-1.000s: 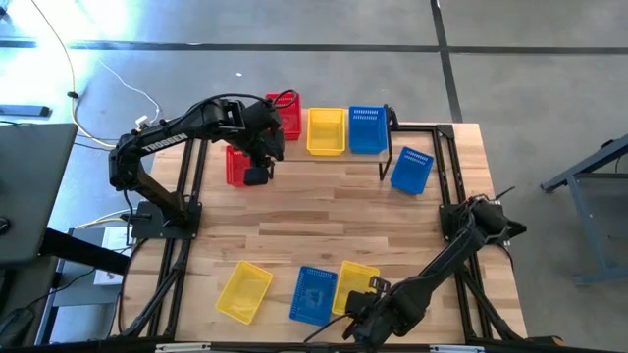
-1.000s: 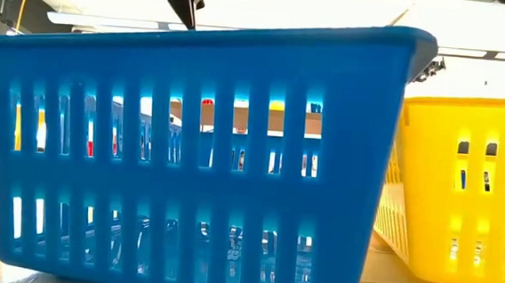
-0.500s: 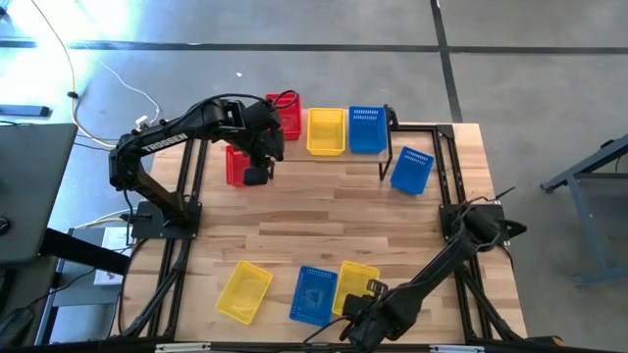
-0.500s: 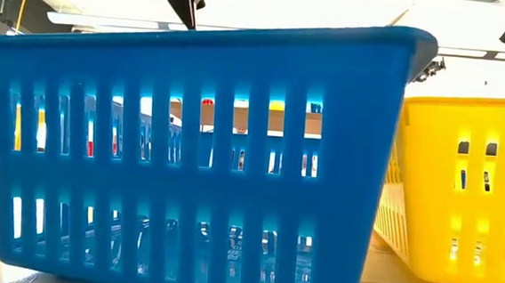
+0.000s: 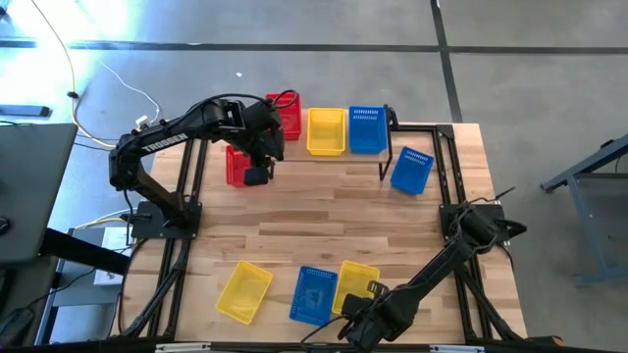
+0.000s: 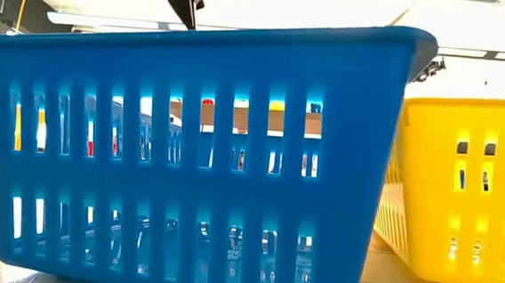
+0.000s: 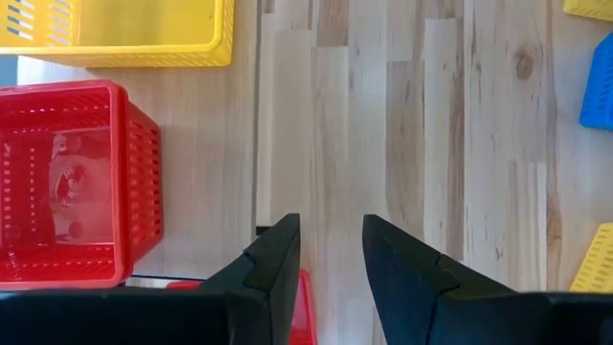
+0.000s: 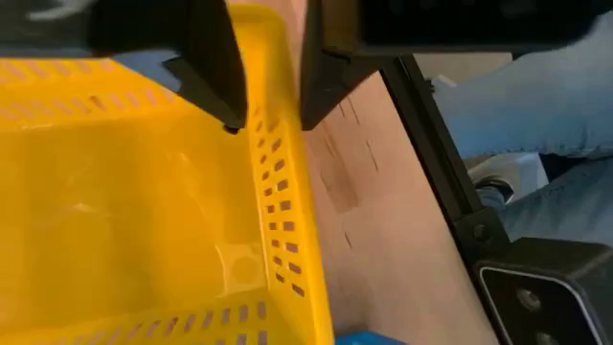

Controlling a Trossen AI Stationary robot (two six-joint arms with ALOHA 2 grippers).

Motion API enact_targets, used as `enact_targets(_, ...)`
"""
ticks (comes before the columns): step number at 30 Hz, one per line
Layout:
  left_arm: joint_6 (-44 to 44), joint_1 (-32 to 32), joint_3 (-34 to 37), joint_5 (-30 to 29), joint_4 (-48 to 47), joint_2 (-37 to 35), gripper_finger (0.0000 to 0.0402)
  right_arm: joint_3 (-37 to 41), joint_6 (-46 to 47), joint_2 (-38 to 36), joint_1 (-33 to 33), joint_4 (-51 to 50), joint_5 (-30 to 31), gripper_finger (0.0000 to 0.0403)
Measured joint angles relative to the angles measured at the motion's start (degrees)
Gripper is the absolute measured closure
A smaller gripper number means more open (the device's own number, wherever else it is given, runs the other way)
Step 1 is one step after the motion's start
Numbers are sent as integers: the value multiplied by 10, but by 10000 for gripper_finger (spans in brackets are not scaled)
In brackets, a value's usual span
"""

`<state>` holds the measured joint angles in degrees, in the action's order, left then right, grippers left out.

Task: Stack baskets on shelf by color
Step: Stack the right yellow bin on top of the yellow bin on the shelf

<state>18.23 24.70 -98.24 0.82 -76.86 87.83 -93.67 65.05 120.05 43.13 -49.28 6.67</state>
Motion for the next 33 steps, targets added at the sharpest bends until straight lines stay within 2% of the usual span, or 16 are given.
enact_targets(3, -1, 0, 0, 0, 0, 0, 296, 0, 5, 0, 0, -6, -8, 379)
enact_targets(5, -1, 0, 0, 0, 0, 0, 296, 0, 5, 0, 0, -12, -8, 395)
enact_targets(9, -1, 0, 0, 0, 0, 0, 296, 0, 5, -1, 0, -21, -8, 385)
enact_targets(15, -1, 0, 0, 0, 0, 0, 296, 0, 5, -19, 0, -45, 5, 397)
enact_targets(26, 3, 0, 0, 0, 0, 0, 296, 0, -62, -97, -4, -77, 97, 401)
enact_targets(33, 4, -5, 0, 0, 0, 0, 296, 0, -156, -172, -35, -101, 165, 402)
